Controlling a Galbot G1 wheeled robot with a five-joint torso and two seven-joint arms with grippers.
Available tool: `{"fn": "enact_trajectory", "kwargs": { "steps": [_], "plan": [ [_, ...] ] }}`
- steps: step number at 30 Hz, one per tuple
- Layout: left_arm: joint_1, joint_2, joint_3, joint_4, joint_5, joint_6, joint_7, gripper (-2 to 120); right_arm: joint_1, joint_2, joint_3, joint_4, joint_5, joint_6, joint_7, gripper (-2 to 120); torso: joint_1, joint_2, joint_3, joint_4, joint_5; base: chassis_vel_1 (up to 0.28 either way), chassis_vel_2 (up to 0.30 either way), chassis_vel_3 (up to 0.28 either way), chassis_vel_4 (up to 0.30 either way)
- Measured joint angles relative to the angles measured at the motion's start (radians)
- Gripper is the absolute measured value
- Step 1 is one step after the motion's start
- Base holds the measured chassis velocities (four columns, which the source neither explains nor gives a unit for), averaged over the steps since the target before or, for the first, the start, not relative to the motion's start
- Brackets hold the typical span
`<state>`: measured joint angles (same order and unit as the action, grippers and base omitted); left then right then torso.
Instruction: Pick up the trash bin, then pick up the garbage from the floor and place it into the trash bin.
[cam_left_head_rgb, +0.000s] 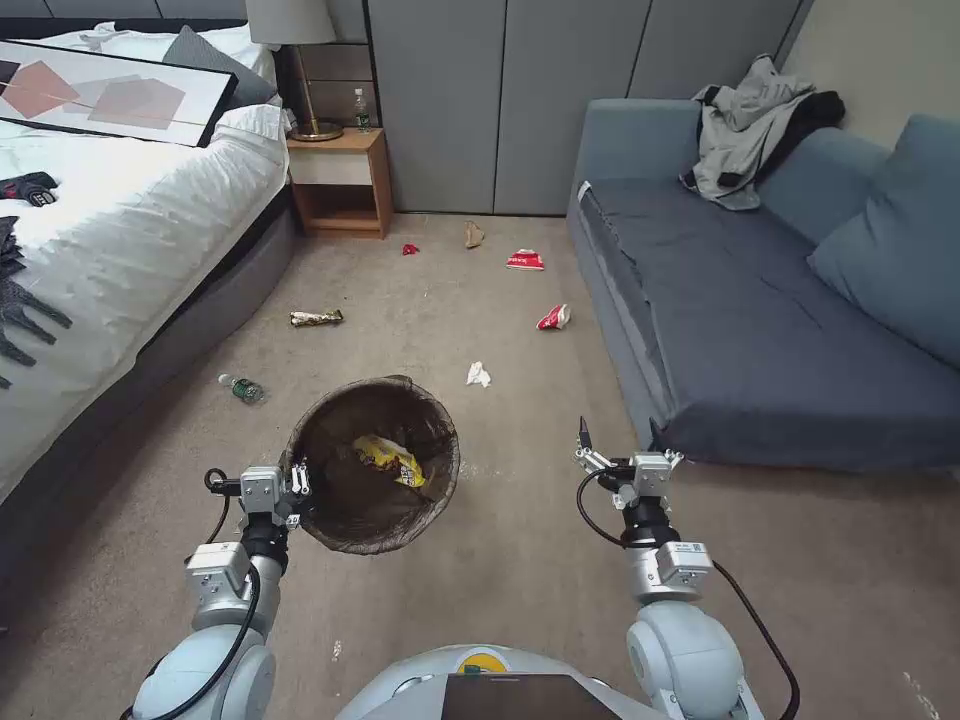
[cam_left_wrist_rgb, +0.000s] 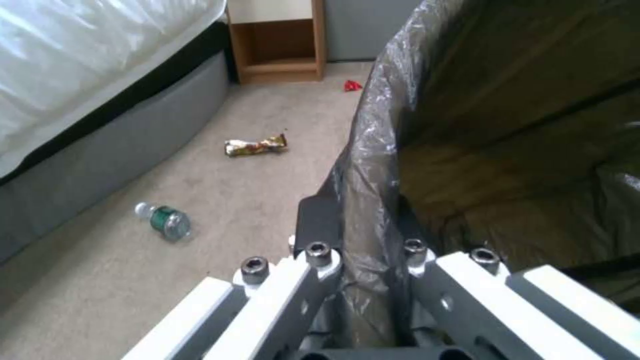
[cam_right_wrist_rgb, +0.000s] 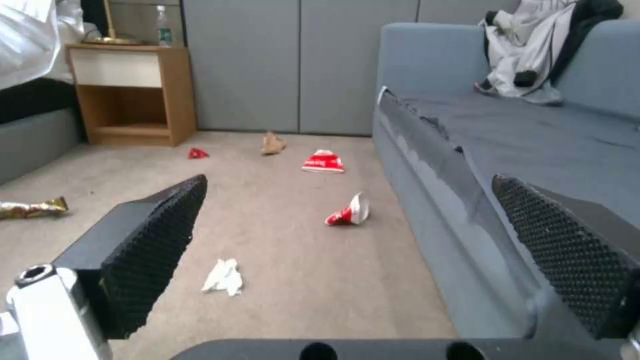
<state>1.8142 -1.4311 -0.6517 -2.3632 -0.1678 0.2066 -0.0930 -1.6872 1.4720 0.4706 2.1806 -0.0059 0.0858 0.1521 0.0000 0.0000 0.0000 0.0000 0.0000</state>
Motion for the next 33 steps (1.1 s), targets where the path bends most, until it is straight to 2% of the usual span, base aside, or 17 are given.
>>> {"fn": "enact_trajectory", "kwargs": {
  "steps": [33],
  "plan": [
    [0.005, 0.0, 0.006, -0.004, 0.002, -0.004, 0.001, 0, -0.009, 0.001, -0.007, -0.004, -0.009, 0.008, -0.001, 100, 0.0, 0.0, 0.0, -0.0002, -0.0002, -0.106, 0.101, 0.103, -0.103]
  ]
}}
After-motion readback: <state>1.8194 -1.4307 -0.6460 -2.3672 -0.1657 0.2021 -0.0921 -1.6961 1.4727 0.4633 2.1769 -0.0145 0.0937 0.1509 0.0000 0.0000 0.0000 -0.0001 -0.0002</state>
